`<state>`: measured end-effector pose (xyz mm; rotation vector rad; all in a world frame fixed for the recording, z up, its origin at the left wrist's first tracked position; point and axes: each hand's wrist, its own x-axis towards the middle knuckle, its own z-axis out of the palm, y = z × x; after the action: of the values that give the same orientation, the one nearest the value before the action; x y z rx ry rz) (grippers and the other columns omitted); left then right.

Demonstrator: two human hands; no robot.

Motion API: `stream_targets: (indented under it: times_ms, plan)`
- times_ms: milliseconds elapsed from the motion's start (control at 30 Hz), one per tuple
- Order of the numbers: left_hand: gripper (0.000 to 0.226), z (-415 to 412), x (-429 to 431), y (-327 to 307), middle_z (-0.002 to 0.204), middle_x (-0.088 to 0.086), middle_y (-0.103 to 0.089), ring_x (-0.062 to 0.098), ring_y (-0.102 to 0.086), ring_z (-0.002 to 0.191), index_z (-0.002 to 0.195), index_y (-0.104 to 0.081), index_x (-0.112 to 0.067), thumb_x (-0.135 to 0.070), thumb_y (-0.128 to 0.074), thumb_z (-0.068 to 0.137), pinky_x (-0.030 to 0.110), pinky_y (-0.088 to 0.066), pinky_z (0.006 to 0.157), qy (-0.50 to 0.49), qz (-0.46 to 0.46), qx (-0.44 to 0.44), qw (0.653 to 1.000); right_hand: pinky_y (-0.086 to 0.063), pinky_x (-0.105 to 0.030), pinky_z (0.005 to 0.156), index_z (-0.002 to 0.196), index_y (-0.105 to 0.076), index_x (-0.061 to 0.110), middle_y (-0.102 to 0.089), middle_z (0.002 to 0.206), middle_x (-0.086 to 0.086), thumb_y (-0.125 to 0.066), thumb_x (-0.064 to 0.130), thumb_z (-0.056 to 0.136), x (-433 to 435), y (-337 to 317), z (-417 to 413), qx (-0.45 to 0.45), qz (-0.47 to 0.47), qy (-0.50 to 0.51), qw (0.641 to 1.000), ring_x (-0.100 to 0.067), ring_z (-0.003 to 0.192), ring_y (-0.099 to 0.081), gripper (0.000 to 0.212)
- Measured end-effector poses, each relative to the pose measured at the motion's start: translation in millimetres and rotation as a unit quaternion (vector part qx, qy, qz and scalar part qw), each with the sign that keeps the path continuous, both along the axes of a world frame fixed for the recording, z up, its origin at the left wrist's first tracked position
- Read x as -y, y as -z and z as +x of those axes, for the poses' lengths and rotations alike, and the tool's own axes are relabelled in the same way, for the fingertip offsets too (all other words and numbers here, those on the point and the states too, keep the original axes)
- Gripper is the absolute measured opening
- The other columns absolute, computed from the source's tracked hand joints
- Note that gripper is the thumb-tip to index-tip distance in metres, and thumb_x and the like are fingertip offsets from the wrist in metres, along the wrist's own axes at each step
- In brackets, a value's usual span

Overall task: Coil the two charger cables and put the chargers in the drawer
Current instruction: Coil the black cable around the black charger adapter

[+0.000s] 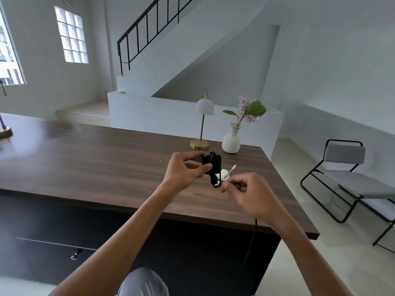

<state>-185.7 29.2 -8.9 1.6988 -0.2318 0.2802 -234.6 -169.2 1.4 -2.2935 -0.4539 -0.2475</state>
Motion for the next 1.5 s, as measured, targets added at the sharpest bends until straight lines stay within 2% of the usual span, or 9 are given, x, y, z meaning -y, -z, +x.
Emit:
stream_targets:
  times_ms: [200, 400, 600, 733, 967, 1100, 1267, 1367, 1500]
  plan:
    - [0.044, -5.8, -0.1, 0.7, 0.098, -0.004, -0.078, 0.020, -0.078, 0.083, 0.121, -0.075, -0.016, -0.017, -0.086, 0.078, 0.033, -0.065, 0.071, 0.039, 0.100, -0.029, 0.994, -0.050, -0.021, 0.066, 0.075, -0.080, 0.023, -0.071, 0.063, 0.018, -0.077, 0.041, 0.084, 19.8, -60.4, 21.1, 0.105, -0.022, 0.027, 0.994, 0.003, 0.060, -0.063, 0.021]
    - [0.039, -18.6, 11.0, -9.6, 0.102, 0.000, -0.079, 0.018, -0.078, 0.088, 0.121, -0.074, -0.018, -0.016, -0.082, 0.082, 0.024, -0.062, 0.068, 0.119, 0.109, -0.022, 0.987, -0.037, -0.008, 0.056, 0.070, -0.077, 0.015, -0.058, 0.046, 0.025, -0.086, 0.039, 0.073, 27.8, -83.1, 61.2, 0.128, 0.003, 0.045, 0.991, 0.004, 0.048, -0.050, 0.027]
    - [0.039, -25.4, 11.4, -16.6, 0.111, 0.007, -0.079, 0.030, -0.075, 0.100, 0.125, -0.072, -0.013, -0.014, -0.078, 0.086, 0.026, -0.060, 0.080, 0.188, 0.049, -0.039, 0.980, -0.041, -0.025, 0.064, 0.071, -0.078, 0.015, -0.064, 0.057, 0.006, -0.082, 0.057, 0.061, 30.7, -53.1, 76.3, 0.050, 0.104, 0.024, 0.993, -0.006, 0.056, -0.051, 0.043]
    - [0.041, -21.3, 6.8, -16.4, 0.118, 0.010, -0.076, 0.030, -0.072, 0.110, 0.128, -0.070, -0.013, -0.014, -0.077, 0.087, 0.036, -0.057, 0.097, 0.207, 0.006, -0.044, 0.977, -0.039, -0.011, 0.051, 0.080, -0.076, 0.004, -0.063, 0.055, 0.010, -0.077, 0.032, 0.083, 22.3, -26.6, 66.1, -0.012, 0.196, 0.004, 0.981, 0.002, 0.044, -0.052, 0.028]
    - [0.039, -16.2, 3.8, -13.3, 0.116, 0.013, -0.076, 0.025, -0.074, 0.106, 0.126, -0.070, -0.008, -0.010, -0.074, 0.087, 0.026, -0.060, 0.088, 0.155, -0.092, -0.051, 0.982, -0.024, -0.027, 0.041, 0.091, -0.079, 0.014, -0.051, 0.058, -0.003, -0.060, 0.024, 0.099, 12.9, 33.5, 41.2, -0.119, 0.265, 0.006, 0.957, -0.013, 0.044, -0.028, 0.022]
    - [0.036, -9.9, 1.3, -14.9, 0.113, 0.012, -0.078, 0.025, -0.075, 0.105, 0.122, -0.072, -0.006, -0.010, -0.076, 0.086, 0.029, -0.060, 0.092, 0.108, -0.160, -0.066, 0.979, -0.032, -0.018, 0.042, 0.096, -0.078, 0.019, -0.058, 0.064, -0.004, -0.057, 0.026, 0.100, 5.3, 47.6, 13.8, -0.106, 0.217, -0.050, 0.969, -0.007, 0.043, -0.038, 0.023]
    - [0.036, -6.9, 2.5, -13.9, 0.106, 0.003, -0.079, 0.016, -0.078, 0.090, 0.117, -0.075, -0.011, -0.013, -0.082, 0.082, 0.023, -0.062, 0.078, 0.015, -0.098, -0.042, 0.994, -0.051, -0.015, 0.073, 0.095, -0.079, 0.022, -0.067, 0.065, 0.003, -0.061, 0.025, 0.098, 2.7, 37.9, -6.3, -0.016, 0.103, -0.057, 0.993, -0.002, 0.060, -0.059, 0.019]
    - [0.040, -3.8, 2.6, -6.3, 0.099, -0.004, -0.080, 0.017, -0.078, 0.082, 0.117, -0.076, -0.018, -0.019, -0.086, 0.078, 0.032, -0.064, 0.078, -0.022, 0.014, -0.013, 1.000, -0.055, -0.019, 0.074, 0.084, -0.079, 0.028, -0.077, 0.081, 0.003, -0.068, 0.033, 0.093, 10.4, 12.4, -9.8, 0.034, 0.049, -0.029, 0.998, -0.011, 0.078, -0.071, 0.016]
    - [0.040, -9.5, 6.1, -1.3, 0.102, -0.005, -0.077, 0.017, -0.075, 0.090, 0.115, -0.078, -0.024, -0.019, -0.088, 0.076, 0.042, -0.065, 0.077, -0.008, 0.085, -0.001, 0.996, -0.047, -0.018, 0.058, 0.075, -0.080, 0.025, -0.071, 0.063, 0.014, -0.076, 0.035, 0.087, 22.4, -35.3, -4.6, 0.101, 0.004, -0.003, 0.995, -0.005, 0.057, -0.062, 0.016]
